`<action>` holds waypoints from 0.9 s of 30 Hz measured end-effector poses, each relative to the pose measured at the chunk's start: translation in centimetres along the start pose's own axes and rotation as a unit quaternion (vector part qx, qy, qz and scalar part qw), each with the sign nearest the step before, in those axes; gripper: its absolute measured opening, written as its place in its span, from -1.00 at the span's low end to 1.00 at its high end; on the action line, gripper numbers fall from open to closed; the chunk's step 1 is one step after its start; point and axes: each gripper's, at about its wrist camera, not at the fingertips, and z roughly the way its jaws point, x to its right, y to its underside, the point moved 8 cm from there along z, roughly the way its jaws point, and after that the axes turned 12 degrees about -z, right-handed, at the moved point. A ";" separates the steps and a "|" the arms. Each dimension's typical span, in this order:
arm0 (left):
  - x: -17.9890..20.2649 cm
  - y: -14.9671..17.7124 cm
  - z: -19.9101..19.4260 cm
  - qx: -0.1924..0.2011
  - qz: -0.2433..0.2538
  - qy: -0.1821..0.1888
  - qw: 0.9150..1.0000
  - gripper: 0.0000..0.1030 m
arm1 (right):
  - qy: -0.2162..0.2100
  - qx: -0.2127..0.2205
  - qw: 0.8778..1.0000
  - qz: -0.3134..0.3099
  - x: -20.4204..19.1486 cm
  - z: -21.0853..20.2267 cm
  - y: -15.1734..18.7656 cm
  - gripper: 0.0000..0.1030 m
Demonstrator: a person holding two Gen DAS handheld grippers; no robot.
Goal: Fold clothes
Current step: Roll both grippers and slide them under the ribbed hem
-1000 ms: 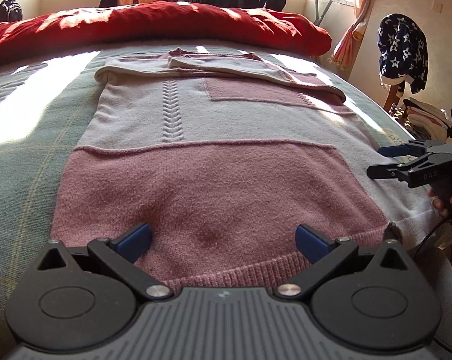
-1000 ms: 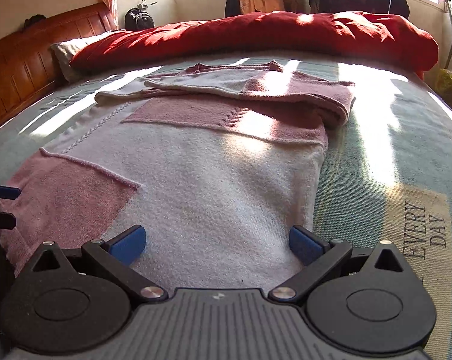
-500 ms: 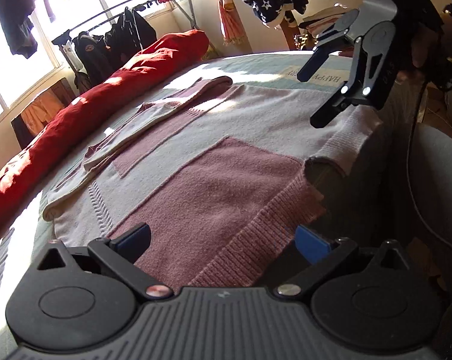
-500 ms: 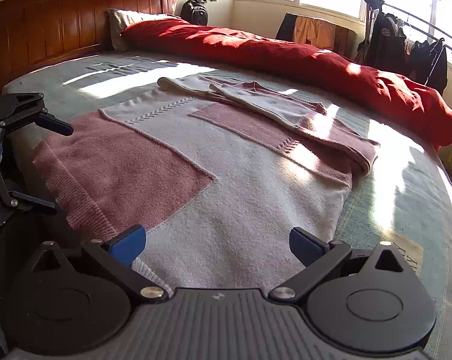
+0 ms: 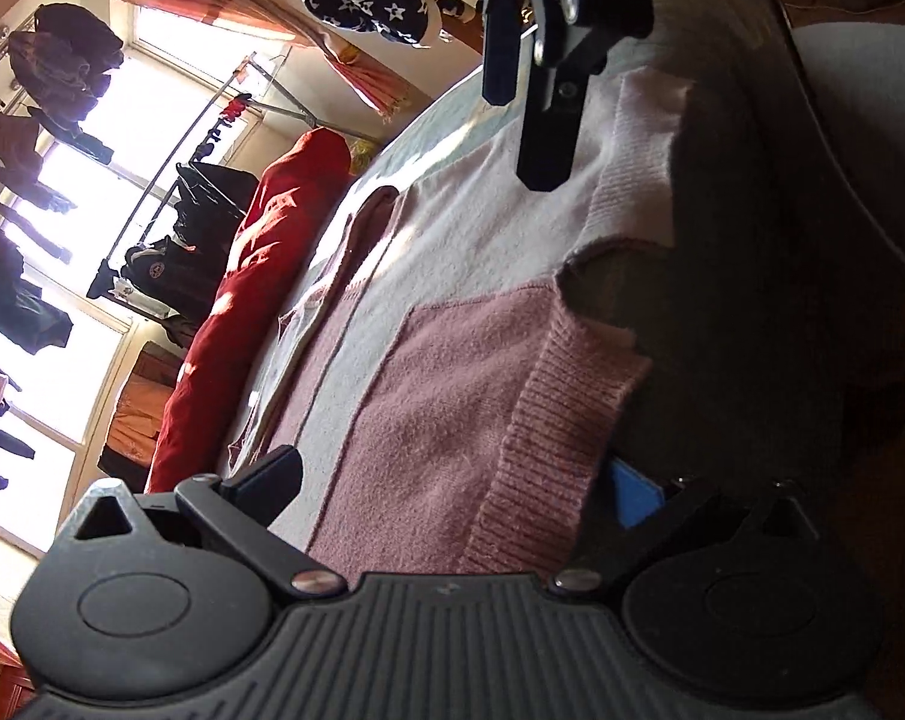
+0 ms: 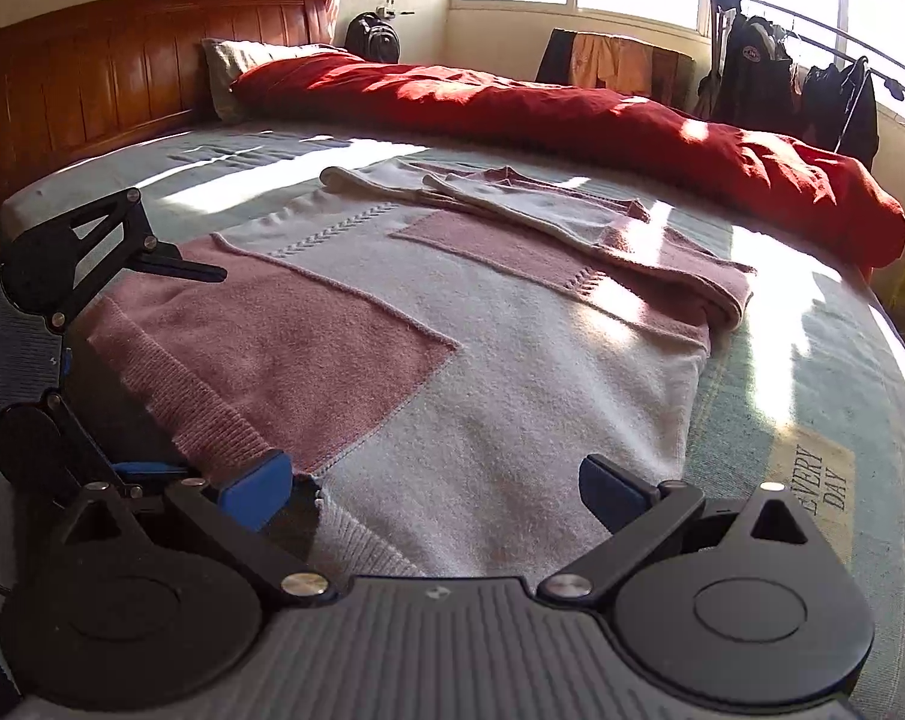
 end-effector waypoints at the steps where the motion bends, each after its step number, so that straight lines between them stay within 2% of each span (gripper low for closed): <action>1: -0.1 0.0 0.0 0.000 0.002 -0.002 1.000 1.00 | 0.001 0.001 1.000 -0.002 -0.2 0.0 0.0 1.00; 11: -2.7 1.1 -0.2 -0.008 0.010 -0.038 0.999 1.00 | -0.010 0.015 0.997 -0.075 -3.9 0.1 -0.6 1.00; 17: -4.1 0.0 -0.3 0.005 -0.010 -0.050 0.999 1.00 | -0.004 0.029 0.987 -0.156 -7.8 1.7 -1.7 1.00; 22: -4.6 -0.4 -0.4 0.008 -0.020 -0.053 0.998 1.00 | 0.059 0.031 0.970 -0.234 -10.3 4.3 -2.4 1.00; 27: -4.9 0.0 -1.0 0.003 -0.043 -0.046 0.998 1.00 | 0.119 0.021 0.944 -0.307 -11.9 6.1 -2.2 1.00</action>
